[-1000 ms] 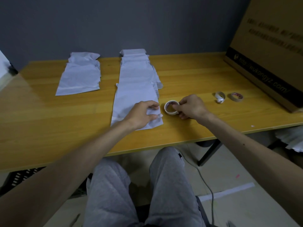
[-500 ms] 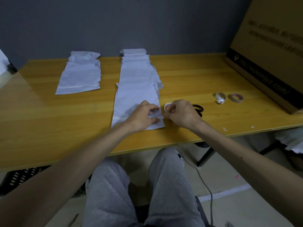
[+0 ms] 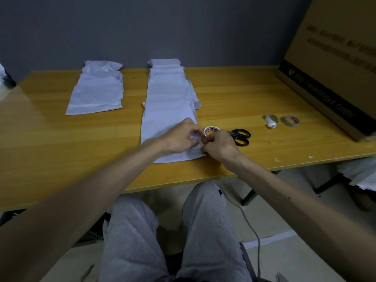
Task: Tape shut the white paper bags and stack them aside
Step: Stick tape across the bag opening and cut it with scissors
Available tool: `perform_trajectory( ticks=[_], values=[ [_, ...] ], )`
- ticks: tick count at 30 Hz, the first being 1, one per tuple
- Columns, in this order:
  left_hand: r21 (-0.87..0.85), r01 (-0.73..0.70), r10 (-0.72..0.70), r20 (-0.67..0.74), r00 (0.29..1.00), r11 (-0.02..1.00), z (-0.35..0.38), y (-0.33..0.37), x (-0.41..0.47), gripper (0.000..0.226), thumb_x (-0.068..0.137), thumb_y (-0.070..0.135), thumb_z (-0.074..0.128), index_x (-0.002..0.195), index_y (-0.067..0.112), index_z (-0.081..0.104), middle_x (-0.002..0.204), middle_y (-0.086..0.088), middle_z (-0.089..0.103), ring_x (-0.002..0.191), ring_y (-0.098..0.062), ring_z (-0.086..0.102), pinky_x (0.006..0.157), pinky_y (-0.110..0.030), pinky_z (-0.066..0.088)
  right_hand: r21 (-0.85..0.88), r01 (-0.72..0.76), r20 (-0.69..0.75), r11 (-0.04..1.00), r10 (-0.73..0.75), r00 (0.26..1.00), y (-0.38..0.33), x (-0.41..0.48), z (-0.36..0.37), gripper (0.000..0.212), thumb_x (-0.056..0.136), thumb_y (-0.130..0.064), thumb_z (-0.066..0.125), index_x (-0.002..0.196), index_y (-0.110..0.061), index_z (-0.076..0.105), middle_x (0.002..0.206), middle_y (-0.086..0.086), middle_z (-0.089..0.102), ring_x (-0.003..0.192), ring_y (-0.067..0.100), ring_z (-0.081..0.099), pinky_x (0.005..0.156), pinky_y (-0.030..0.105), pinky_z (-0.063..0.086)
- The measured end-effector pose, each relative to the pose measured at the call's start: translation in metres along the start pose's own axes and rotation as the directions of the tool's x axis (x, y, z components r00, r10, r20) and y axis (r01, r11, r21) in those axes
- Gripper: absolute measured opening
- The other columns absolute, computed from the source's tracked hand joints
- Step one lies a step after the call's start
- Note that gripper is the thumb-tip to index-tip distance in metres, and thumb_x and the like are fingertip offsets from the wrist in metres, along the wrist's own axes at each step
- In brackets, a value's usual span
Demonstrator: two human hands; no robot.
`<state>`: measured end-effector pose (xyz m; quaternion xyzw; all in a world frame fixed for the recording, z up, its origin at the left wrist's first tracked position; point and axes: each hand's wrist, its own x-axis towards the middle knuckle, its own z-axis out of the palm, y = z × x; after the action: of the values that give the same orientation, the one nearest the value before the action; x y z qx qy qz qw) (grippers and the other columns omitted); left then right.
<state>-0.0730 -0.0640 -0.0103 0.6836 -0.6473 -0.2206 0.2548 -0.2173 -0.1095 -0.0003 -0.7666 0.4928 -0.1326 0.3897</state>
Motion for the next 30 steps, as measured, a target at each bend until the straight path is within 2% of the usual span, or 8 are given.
perform_trajectory(
  ticks=[2, 7, 12, 16, 18, 21, 27, 30],
  values=[
    [0.012, -0.029, 0.028, 0.033, 0.999, 1.000, -0.003, 0.003, 0.004, 0.022, 0.087, 0.006, 0.067, 0.109, 0.006, 0.068, 0.107, -0.007, 0.045, 0.084, -0.015, 0.048, 0.072, -0.008, 0.037, 0.029, -0.013, 0.014, 0.999, 0.013, 1.000, 0.001, 0.001, -0.001, 0.009, 0.085, -0.008, 0.064, 0.090, -0.004, 0.071, 0.084, 0.009, 0.062, 0.078, 0.021, 0.054, 0.063, 0.028, 0.039],
    [0.071, -0.144, 0.131, 0.163, 0.978, 0.987, -0.016, 0.007, 0.011, 0.013, 0.085, 0.007, 0.070, 0.097, 0.005, 0.069, 0.118, -0.007, 0.053, 0.104, -0.016, 0.051, 0.087, -0.013, 0.037, 0.009, 0.002, 0.053, 1.000, -0.002, 0.999, 0.004, 0.001, -0.004, 0.015, 0.088, -0.012, 0.063, 0.073, -0.017, 0.062, 0.083, 0.005, 0.060, 0.076, 0.018, 0.052, 0.055, 0.027, 0.036],
    [0.113, -0.165, 0.138, 0.220, 0.966, 0.980, -0.020, 0.012, 0.016, 0.016, 0.082, 0.006, 0.072, 0.082, 0.016, 0.059, 0.103, -0.001, 0.062, 0.080, -0.007, 0.052, 0.070, -0.010, 0.039, 0.015, 0.012, 0.064, 1.000, -0.013, 0.998, 0.006, -0.003, -0.010, 0.011, 0.089, -0.010, 0.061, 0.079, -0.008, 0.066, 0.075, 0.005, 0.056, 0.067, 0.017, 0.047, 0.054, 0.028, 0.032],
    [0.150, -0.140, 0.104, 0.222, 0.969, 0.979, -0.016, 0.015, 0.016, 0.014, 0.085, 0.010, 0.069, 0.082, 0.018, 0.058, 0.073, 0.013, 0.051, 0.065, -0.002, 0.045, 0.055, -0.007, 0.032, 0.029, 0.018, 0.047, 0.999, -0.020, 0.999, 0.010, -0.005, -0.011, 0.010, 0.089, -0.009, 0.062, 0.081, -0.012, 0.066, 0.069, 0.002, 0.056, 0.065, 0.016, 0.048, 0.056, 0.028, 0.035],
    [0.144, -0.123, 0.090, 0.218, 0.972, 0.982, -0.015, 0.015, 0.016, 0.007, 0.087, 0.014, 0.067, 0.088, 0.015, 0.061, 0.071, 0.016, 0.048, 0.060, 0.003, 0.046, 0.054, -0.007, 0.033, 0.080, 0.034, 0.022, 0.996, -0.036, 0.999, 0.014, -0.005, -0.011, 0.003, 0.087, -0.011, 0.065, 0.089, -0.013, 0.066, 0.076, 0.002, 0.060, 0.075, 0.019, 0.054, 0.061, 0.027, 0.038],
    [0.139, -0.119, 0.082, 0.245, 0.966, 0.983, -0.016, 0.015, 0.016, 0.013, 0.090, 0.017, 0.065, 0.103, 0.014, 0.064, 0.081, 0.016, 0.052, 0.067, 0.007, 0.048, 0.058, -0.004, 0.034, 0.158, 0.031, -0.025, 0.987, -0.028, 0.999, 0.020, -0.006, -0.011, 0.026, 0.084, -0.015, 0.071, 0.103, -0.016, 0.054, 0.093, 0.007, 0.067, 0.087, 0.021, 0.061, 0.066, 0.031, 0.045],
    [0.158, -0.112, 0.071, 0.242, 0.968, 0.981, -0.014, 0.015, 0.018, 0.011, 0.093, 0.018, 0.062, 0.099, 0.009, 0.065, 0.072, 0.016, 0.049, 0.065, 0.001, 0.046, 0.056, -0.005, 0.033, 0.091, 0.164, -0.180, 0.982, -0.146, 0.973, 0.029, -0.013, -0.008, 0.019, 0.082, -0.018, 0.074, 0.091, -0.017, 0.058, 0.077, -0.005, 0.064, 0.075, 0.009, 0.059, 0.055, 0.009, 0.040],
    [0.147, -0.113, 0.075, 0.240, 0.968, 0.983, -0.010, 0.016, 0.017, 0.006, 0.093, 0.017, 0.062, 0.095, 0.012, 0.063, 0.072, 0.016, 0.049, 0.064, 0.001, 0.045, 0.056, -0.007, 0.033, 0.052, 0.224, -0.222, 0.973, -0.207, 0.953, 0.033, -0.015, -0.005, 0.011, 0.081, -0.016, 0.074, 0.089, -0.016, 0.066, 0.079, -0.006, 0.065, 0.076, 0.006, 0.061, 0.061, 0.005, 0.043]
  ],
)
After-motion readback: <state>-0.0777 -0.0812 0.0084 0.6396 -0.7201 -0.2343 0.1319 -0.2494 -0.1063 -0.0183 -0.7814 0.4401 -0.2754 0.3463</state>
